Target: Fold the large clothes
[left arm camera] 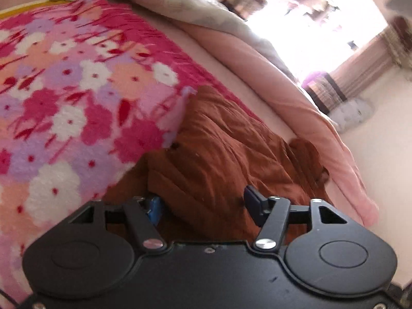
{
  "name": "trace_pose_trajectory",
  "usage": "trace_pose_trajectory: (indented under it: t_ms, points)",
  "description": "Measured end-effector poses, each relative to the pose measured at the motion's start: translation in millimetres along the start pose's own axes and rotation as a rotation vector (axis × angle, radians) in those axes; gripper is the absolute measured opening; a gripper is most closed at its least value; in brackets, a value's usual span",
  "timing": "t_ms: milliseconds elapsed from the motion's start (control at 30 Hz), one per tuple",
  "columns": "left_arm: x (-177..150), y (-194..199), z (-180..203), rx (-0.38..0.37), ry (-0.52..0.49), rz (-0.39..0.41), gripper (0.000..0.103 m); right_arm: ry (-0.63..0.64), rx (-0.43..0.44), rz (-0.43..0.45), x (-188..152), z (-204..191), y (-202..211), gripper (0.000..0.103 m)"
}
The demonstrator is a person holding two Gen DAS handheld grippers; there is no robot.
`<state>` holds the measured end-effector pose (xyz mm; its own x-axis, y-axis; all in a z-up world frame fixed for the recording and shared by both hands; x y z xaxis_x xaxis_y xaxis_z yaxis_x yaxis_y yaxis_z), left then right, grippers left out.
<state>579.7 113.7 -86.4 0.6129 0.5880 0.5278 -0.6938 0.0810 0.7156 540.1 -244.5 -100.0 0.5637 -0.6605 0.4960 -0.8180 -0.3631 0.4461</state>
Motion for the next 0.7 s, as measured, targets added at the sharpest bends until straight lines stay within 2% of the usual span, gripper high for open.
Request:
trace_pose_trajectory:
  t_ms: [33,67,167,233,333,367,400,433,467,533,633,700]
  points:
    - [3.2,2.7,-5.0,0.015,0.029,0.018,0.027,0.002,0.005,0.001,0.6,-1.9,0.3,0.021]
    - [7.5,7.1,-9.2,0.015,0.052,0.034,0.02,0.006,0.019,0.003,1.7,-5.3,1.3,0.021]
    - [11.8,13.5,-25.7,0.017,0.075,0.047,0.019,0.038,0.064,0.008,1.7,-19.9,5.4,0.02]
    - [8.6,6.4,-29.7,0.028,0.057,0.039,0.02,0.052,0.032,-0.011,-2.1,-20.1,1.6,0.02]
    - [4.3,6.2,-24.1,0.05,-0.022,0.048,0.026,0.003,-0.028,-0.06,-11.2,2.0,-14.5,0.02]
    - [4.3,10.7,-21.3,0.049,-0.049,0.046,0.032,-0.01,-0.023,-0.063,-14.4,8.5,-16.4,0.019]
    - [4.3,16.1,-19.0,0.054,-0.075,0.04,0.049,-0.011,-0.005,-0.047,-15.0,10.2,-13.3,0.019]
    - [4.5,23.7,-17.2,0.065,-0.103,0.038,0.055,-0.012,-0.002,-0.046,-14.7,9.8,-9.0,0.024]
    - [4.2,31.7,-17.0,0.078,-0.129,0.043,0.056,-0.016,-0.008,-0.051,-13.8,8.7,-3.9,0.028]
    - [5.1,48.8,-13.4,0.084,-0.189,0.05,0.056,-0.003,-0.038,-0.05,-9.7,3.5,10.8,0.044]
    - [15.3,78.1,1.3,0.058,-0.274,0.113,0.057,0.083,-0.093,0.001,-1.5,-11.9,29.4,0.044]
    - [25.2,87.7,17.3,0.028,-0.315,0.168,0.058,0.129,-0.065,0.023,2.2,-26.0,33.7,0.045]
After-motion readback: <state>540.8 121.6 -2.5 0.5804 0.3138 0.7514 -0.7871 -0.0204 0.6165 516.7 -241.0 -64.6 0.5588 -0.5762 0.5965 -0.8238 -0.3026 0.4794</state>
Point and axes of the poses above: each gripper's, at about its wrist camera, not at the fingertips, and y roughly against the way its jaws point, z to its right, x to its top, the point moved 5 cm from there along -y, roughly the way its jaws point, and after that the axes turned 15 degrees about x, right-handed, at the moved point
